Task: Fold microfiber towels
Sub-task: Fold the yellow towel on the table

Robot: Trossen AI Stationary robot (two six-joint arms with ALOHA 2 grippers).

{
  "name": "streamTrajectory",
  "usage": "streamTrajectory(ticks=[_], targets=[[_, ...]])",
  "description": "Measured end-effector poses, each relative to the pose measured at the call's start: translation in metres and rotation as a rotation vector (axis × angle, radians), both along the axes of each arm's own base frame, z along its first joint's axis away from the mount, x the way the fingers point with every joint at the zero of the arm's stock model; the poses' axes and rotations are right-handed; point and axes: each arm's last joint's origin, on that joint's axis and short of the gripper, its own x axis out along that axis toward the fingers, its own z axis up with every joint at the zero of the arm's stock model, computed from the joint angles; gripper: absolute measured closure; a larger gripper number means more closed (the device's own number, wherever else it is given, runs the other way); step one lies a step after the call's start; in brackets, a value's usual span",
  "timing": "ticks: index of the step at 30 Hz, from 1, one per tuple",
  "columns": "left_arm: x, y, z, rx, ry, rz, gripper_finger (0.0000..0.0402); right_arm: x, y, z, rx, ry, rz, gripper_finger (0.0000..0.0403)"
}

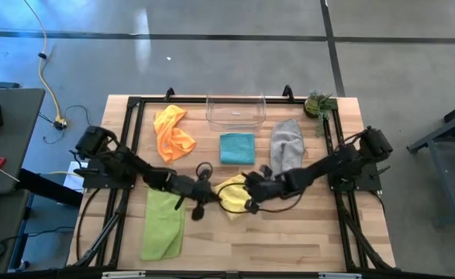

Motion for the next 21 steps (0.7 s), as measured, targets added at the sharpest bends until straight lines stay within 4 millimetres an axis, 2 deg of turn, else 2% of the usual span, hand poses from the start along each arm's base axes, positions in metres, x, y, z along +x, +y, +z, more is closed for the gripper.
streamTrajectory(ticks=[4,7,14,21], targets=[[0.01,-0.022,-0.003,0.013,-0.057,0.004,0.0401,0.017,-0.02,-0.007,-0.032,-0.006,0.192,0.0403],[0.025,-0.034,-0.004,0.021,-0.075,0.029,0.0401,0.025,-0.031,-0.012,-0.022,-0.025,0.31,0.0403],[0.043,-0.044,-0.025,0.007,-0.03,0.063,0.0401,0.031,-0.057,-0.027,-0.04,0.031,0.312,0.0403],[0.038,-0.043,-0.047,0.007,0.071,0.076,0.0401,0.03,-0.082,-0.038,0.006,0.104,0.259,0.0403]])
